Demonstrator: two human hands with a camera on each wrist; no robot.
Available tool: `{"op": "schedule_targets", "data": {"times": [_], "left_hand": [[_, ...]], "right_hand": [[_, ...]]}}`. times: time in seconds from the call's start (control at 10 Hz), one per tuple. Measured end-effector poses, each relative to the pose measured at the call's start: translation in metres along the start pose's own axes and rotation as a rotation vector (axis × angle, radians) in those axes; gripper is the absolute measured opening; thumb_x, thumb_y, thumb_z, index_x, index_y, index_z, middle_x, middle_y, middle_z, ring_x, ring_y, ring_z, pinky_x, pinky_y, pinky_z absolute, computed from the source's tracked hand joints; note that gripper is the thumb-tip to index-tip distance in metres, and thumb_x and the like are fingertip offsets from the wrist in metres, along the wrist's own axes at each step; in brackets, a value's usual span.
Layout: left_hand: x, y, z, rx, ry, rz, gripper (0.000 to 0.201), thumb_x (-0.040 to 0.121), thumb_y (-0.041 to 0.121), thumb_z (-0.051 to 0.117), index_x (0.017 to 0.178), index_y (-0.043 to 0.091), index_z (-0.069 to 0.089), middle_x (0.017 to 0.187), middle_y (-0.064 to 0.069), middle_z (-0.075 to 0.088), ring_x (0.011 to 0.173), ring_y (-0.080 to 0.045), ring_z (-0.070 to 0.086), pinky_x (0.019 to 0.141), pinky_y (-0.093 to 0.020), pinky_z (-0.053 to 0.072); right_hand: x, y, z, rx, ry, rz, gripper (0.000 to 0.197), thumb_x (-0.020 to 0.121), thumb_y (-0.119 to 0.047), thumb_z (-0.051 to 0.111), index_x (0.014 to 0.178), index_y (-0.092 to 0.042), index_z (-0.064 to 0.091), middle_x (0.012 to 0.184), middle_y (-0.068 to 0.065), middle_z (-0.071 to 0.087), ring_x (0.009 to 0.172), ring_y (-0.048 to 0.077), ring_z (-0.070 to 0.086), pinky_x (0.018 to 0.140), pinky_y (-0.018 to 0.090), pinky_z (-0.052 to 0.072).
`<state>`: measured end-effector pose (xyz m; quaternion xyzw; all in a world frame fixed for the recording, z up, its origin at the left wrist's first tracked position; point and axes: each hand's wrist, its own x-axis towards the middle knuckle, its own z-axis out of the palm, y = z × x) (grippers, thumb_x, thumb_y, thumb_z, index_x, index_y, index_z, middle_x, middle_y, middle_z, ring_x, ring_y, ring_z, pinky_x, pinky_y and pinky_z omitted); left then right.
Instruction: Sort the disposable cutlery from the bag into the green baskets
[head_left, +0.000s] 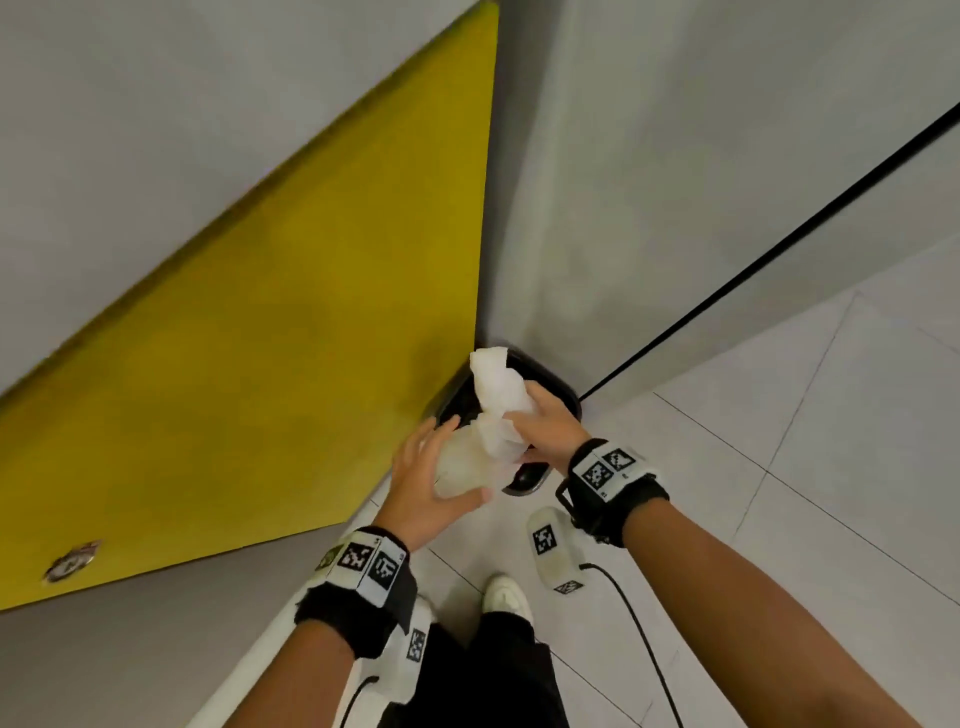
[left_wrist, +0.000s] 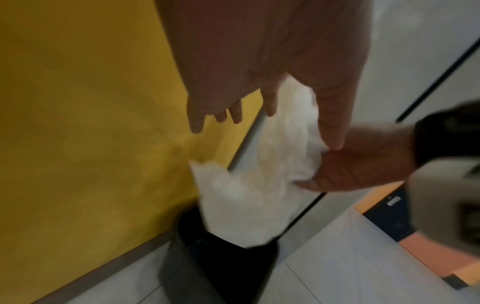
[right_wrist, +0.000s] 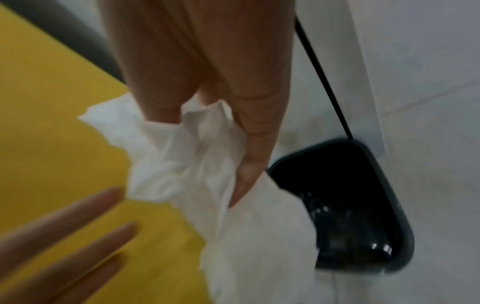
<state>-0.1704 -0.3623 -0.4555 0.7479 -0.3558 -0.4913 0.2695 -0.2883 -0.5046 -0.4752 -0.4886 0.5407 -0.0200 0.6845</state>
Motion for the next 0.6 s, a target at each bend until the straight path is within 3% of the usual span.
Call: {"op": "schedule_targets", "data": {"times": [0.1, 0.2, 0.3, 0.4, 0.5, 0.6], "left_hand": [[-0.007, -0.062, -0.013, -0.075, 0.022, -0.051, 0.071, 0.08, 0.022, 0.072, 0.133, 0.04, 0.029, 0.131, 0.014, 0.042, 0.124, -0.002, 0.036, 0.102, -0.022, 0.028], [-0.031, -0.128, -0.025, -0.019, 0.022, -0.136, 0.057, 0.082, 0.019, 0.068, 0.121, 0.051, 0.041, 0.113, 0.021, 0.054, 0.112, -0.002, 0.049, 0.09, -0.019, 0.036], [-0.057, -0.184, -0.025, -0.04, 0.145, -0.232, 0.06, 0.078, 0.013, 0.072, 0.092, 0.069, 0.055, 0.099, 0.018, 0.063, 0.099, 0.0, 0.057, 0.081, -0.022, 0.042], [-0.061, -0.243, -0.022, -0.147, 0.292, -0.452, 0.03, 0.075, 0.001, 0.073, 0.094, 0.023, 0.068, 0.093, -0.021, 0.065, 0.093, -0.047, 0.059, 0.094, -0.054, 0.043], [-0.06, -0.314, -0.019, -0.187, 0.155, -0.606, 0.049, 0.057, 0.027, 0.087, 0.095, 0.006, 0.064, 0.104, -0.036, 0.057, 0.102, -0.059, 0.049, 0.097, -0.062, 0.035], [-0.071, -0.33, 0.001, -0.064, 0.227, -0.613, 0.029, 0.069, 0.004, 0.078, 0.089, 0.021, 0.066, 0.096, -0.022, 0.065, 0.098, -0.043, 0.06, 0.091, -0.028, 0.048]], "right_hand": [[0.065, 0.032, -0.004, -0.387, 0.174, -0.056, 0.036, 0.087, -0.026, 0.058, 0.119, -0.009, 0.054, 0.11, 0.01, 0.061, 0.106, 0.031, 0.059, 0.086, 0.04, 0.049], [0.113, 0.068, 0.001, -0.559, 0.206, -0.015, 0.061, 0.081, -0.032, 0.061, 0.136, -0.015, 0.04, 0.131, 0.01, 0.051, 0.119, 0.033, 0.05, 0.095, 0.042, 0.044], [0.15, 0.105, 0.009, -0.84, 0.231, 0.101, 0.093, 0.08, -0.038, 0.068, 0.149, -0.027, 0.006, 0.151, 0.015, 0.02, 0.136, 0.037, 0.027, 0.107, 0.047, 0.032], [0.174, 0.132, 0.021, -0.839, 0.263, 0.07, 0.07, 0.09, -0.027, 0.058, 0.148, -0.023, 0.019, 0.15, 0.019, 0.022, 0.137, 0.04, 0.024, 0.109, 0.047, 0.029], [0.186, 0.147, 0.036, -0.924, 0.245, -0.019, 0.028, 0.093, -0.026, 0.049, 0.119, -0.02, 0.053, 0.125, 0.012, 0.053, 0.109, 0.03, 0.051, 0.09, 0.04, 0.045], [0.192, 0.161, 0.042, -0.899, 0.292, 0.023, 0.011, 0.09, -0.028, 0.049, 0.097, -0.019, 0.051, 0.098, 0.007, 0.057, 0.086, 0.024, 0.053, 0.071, 0.031, 0.044]]}}
